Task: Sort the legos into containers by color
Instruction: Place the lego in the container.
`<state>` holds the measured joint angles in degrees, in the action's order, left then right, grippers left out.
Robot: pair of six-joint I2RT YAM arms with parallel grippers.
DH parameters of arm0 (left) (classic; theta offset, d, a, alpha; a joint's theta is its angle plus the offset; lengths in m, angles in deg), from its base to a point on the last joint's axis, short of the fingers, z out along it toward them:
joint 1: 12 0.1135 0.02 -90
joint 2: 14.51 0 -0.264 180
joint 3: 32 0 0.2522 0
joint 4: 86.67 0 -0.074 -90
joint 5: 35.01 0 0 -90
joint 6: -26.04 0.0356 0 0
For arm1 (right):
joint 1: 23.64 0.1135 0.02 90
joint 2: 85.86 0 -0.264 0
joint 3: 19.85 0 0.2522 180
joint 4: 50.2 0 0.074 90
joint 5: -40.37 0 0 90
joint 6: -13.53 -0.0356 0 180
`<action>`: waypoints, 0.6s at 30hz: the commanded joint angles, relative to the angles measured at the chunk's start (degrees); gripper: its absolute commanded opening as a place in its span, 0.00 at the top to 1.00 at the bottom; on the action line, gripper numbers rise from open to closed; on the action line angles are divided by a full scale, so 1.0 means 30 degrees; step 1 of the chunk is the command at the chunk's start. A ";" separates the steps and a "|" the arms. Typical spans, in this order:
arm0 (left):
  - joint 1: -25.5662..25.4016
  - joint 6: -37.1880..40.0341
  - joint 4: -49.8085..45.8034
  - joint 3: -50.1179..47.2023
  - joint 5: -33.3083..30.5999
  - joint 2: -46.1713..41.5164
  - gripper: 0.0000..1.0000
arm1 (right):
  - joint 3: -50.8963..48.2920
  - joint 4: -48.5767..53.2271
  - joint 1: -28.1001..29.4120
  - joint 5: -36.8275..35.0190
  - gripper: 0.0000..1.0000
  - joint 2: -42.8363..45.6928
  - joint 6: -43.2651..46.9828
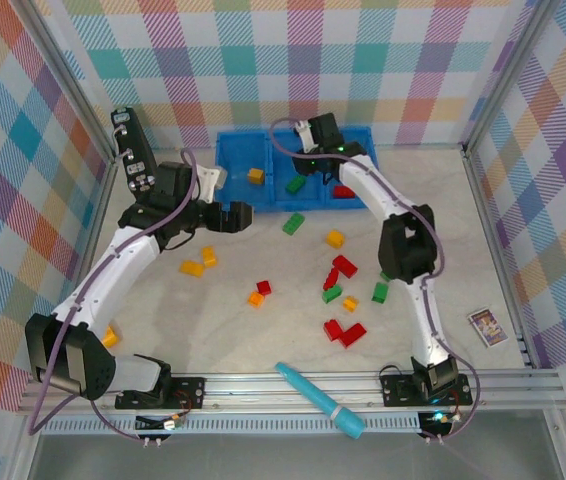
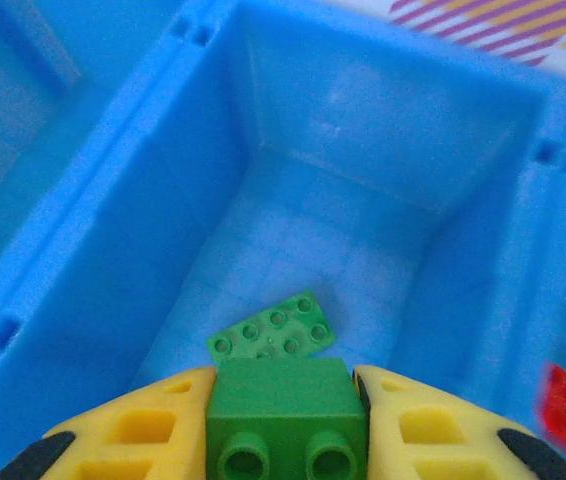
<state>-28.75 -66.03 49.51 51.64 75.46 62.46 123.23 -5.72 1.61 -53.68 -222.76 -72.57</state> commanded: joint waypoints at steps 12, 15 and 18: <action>-0.3701 0.0336 0.0010 0.0840 -0.3732 0.3945 0.00 | 0.1671 0.1305 0.0341 0.1257 0.46 -0.1149 0.0989; -0.4448 -0.0041 0.0738 0.1360 -0.4224 0.5076 0.00 | 0.0879 0.1124 0.0427 0.1863 0.43 -0.0095 0.0924; -0.5109 0.0057 0.1052 0.2067 -0.4922 0.6328 0.01 | 0.0164 0.1073 0.0419 0.1697 0.43 0.1065 0.1010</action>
<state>-42.43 -65.88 50.03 54.49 64.03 80.03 124.74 -2.39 2.68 -49.97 -226.46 -70.01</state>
